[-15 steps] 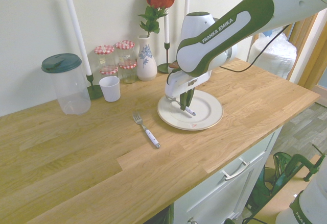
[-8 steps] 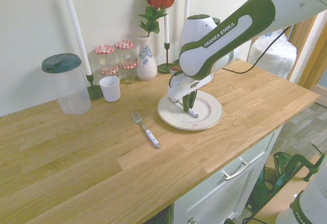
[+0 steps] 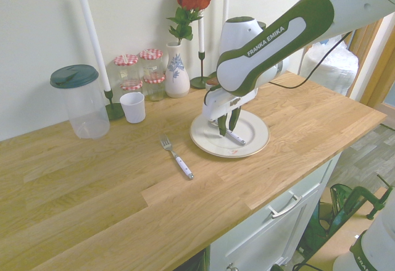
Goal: Put the spoon into the plate
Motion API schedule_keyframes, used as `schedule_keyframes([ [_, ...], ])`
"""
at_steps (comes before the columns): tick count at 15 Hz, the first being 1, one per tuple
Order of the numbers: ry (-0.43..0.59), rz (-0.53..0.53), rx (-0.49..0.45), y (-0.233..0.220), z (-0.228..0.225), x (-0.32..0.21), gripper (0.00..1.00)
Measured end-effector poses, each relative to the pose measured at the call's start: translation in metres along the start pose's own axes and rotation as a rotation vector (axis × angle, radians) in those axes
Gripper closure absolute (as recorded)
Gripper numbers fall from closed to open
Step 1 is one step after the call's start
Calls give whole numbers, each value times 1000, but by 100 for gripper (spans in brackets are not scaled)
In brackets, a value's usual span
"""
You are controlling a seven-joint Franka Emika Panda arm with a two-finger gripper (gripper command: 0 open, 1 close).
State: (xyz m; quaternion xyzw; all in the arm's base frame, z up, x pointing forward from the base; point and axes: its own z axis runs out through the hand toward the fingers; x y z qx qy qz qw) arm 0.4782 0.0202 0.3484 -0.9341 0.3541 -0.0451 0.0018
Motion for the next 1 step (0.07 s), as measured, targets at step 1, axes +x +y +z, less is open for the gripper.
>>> schedule_keyframes([
  [1,6,2,4,1,-9,0,0],
])
